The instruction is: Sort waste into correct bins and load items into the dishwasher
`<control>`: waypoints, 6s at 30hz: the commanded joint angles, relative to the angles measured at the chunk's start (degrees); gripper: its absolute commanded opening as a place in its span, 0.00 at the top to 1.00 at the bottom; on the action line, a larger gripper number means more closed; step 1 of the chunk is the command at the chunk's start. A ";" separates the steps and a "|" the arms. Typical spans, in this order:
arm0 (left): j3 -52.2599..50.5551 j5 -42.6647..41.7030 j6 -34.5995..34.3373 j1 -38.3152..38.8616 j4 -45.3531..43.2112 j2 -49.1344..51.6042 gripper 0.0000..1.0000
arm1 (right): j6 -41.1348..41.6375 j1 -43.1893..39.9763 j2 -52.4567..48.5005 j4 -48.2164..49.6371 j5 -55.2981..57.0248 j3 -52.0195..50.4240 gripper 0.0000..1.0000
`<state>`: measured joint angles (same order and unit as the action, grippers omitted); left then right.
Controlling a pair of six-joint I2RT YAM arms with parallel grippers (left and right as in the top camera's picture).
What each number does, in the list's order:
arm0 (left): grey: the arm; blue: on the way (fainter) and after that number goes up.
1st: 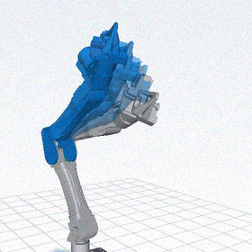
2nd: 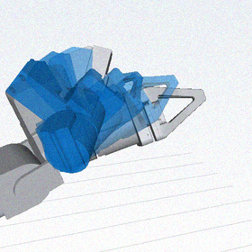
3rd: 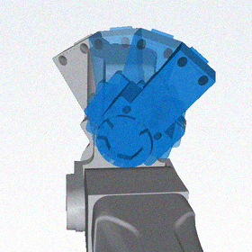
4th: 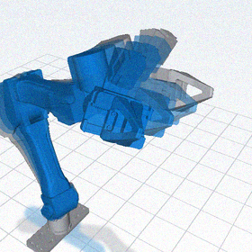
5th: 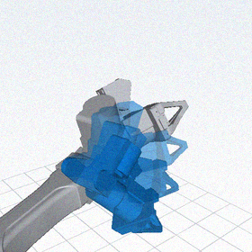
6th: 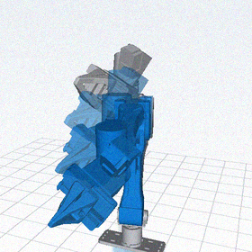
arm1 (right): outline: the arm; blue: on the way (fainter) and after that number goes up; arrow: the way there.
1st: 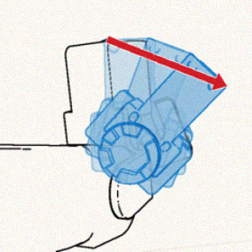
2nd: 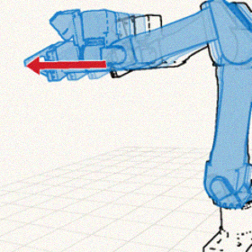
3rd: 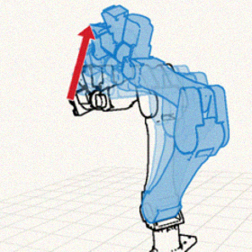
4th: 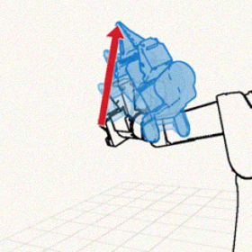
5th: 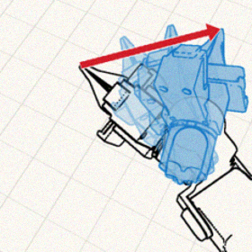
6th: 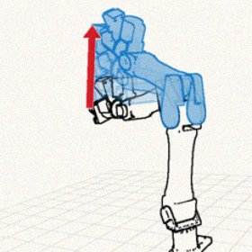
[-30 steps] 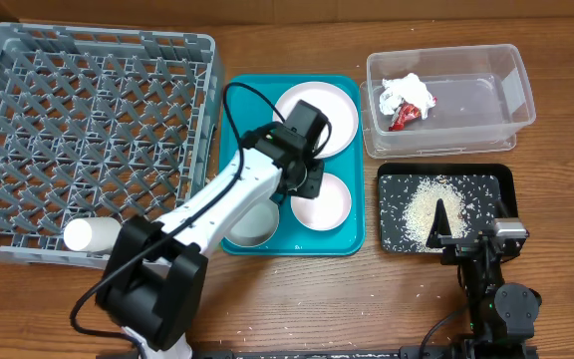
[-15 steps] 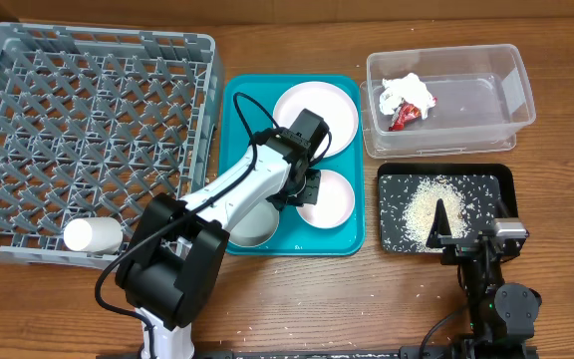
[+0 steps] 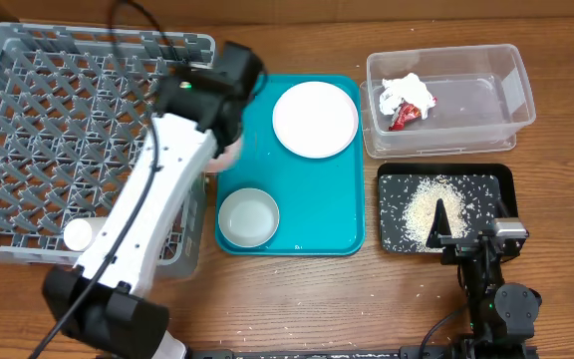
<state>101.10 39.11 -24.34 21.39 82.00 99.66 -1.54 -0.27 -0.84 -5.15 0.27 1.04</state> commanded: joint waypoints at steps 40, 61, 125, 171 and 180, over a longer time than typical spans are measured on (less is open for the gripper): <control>-5.44 31.80 11.65 -2.34 -19.15 20.17 0.48 | -0.22 0.24 0.61 0.37 0.09 -0.57 0.00; -2.58 -35.43 -2.99 -1.77 0.22 -8.61 0.30 | -0.22 0.24 0.61 0.37 0.09 -0.57 0.00; -11.72 36.22 3.56 -14.97 -25.79 16.68 0.96 | -0.20 0.24 0.61 0.37 0.09 -0.57 0.00; 4.98 -32.74 -12.07 1.88 -31.47 30.29 0.45 | -0.22 0.24 0.61 0.37 0.09 -0.57 0.00; 4.98 -33.00 -4.07 1.77 -30.49 32.68 0.90 | -0.22 0.24 0.61 0.37 0.09 -0.57 0.00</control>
<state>106.00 6.61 -33.12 23.24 50.70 131.39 -1.54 -0.27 -0.84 -5.17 0.25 1.04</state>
